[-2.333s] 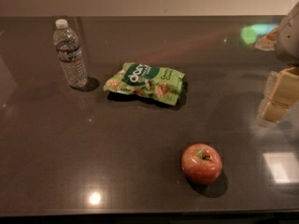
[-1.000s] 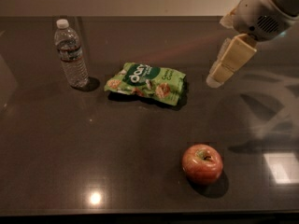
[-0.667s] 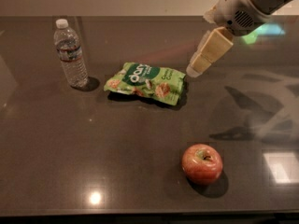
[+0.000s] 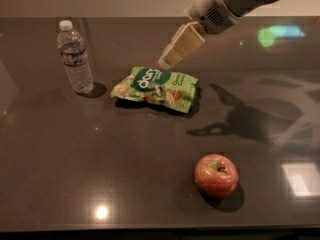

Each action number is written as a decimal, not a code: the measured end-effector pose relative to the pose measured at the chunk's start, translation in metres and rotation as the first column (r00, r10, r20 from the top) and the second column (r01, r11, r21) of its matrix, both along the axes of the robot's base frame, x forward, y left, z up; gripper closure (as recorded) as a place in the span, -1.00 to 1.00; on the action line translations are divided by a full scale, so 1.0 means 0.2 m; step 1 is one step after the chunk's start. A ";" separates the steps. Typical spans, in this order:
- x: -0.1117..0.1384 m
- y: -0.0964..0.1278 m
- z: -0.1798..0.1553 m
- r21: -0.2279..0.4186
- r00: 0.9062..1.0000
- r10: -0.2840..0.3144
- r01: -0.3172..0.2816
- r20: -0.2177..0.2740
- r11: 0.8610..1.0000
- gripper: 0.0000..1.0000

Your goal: Move water bottle near apple

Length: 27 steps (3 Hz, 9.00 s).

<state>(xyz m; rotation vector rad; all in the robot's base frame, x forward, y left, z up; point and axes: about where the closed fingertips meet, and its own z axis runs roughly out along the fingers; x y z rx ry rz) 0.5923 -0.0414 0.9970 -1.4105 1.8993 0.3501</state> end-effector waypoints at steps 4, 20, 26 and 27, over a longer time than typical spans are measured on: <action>0.26 0.65 -0.10 0.230 0.999 -0.025 0.020 0.022 0.973 -1.00; -0.62 -0.02 -0.13 0.275 0.997 0.008 0.012 -0.071 0.961 1.00; -0.69 -0.22 -0.29 0.290 0.995 -0.089 0.099 -0.047 0.952 -1.00; -0.69 -0.22 -0.29 0.290 0.995 -0.089 0.099 -0.047 0.952 -1.00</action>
Offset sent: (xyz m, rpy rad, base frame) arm 0.0488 0.1059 -0.0123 0.2130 -0.0292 -0.0287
